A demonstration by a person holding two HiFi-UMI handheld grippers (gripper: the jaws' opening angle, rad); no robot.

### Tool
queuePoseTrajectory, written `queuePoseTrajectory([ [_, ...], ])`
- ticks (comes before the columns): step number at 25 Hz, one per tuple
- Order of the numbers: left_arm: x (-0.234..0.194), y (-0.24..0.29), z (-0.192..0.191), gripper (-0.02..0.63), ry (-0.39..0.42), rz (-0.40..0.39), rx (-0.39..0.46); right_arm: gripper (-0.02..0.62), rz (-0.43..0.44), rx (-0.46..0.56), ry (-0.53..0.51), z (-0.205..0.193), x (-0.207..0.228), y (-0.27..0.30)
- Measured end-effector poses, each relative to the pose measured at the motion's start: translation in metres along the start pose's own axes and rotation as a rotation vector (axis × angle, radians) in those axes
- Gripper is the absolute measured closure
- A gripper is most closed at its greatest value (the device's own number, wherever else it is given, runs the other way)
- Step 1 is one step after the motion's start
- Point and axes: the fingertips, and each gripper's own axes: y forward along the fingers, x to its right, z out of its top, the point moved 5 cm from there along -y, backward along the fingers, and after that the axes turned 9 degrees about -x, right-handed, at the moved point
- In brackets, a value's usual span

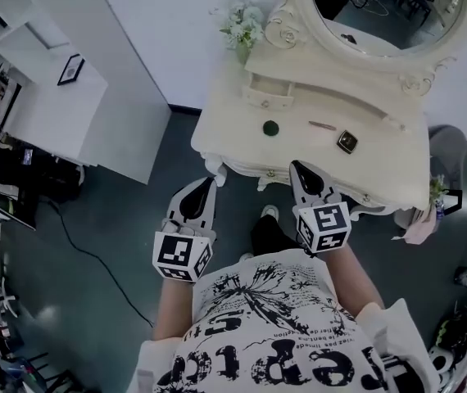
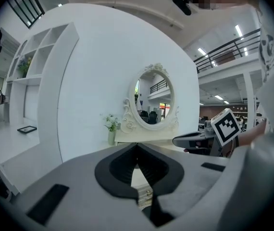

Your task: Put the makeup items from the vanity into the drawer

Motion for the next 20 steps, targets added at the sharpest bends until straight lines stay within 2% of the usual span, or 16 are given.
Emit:
queuePoseTrajectory([
  [6,-0.022,0.076,0.031,0.586,0.015,0.0,-0.02,0.577,0.022,-0.008,-0.006,0.035,0.054,0.062],
  [10,-0.032,0.127,0.047,0.586,0.003,0.011,-0.027,0.577,0.044,-0.033,-0.007,0.044,0.09,0.096],
  [16,-0.036,0.187,0.052,0.586,0.015,0.009,-0.065,0.577,0.114,-0.117,0.055,0.033,0.124,0.139],
  [20,-0.037,0.212,0.049,0.586,0.013,-0.033,-0.099,0.577,0.113,-0.192,0.095,0.017,0.132,0.157],
])
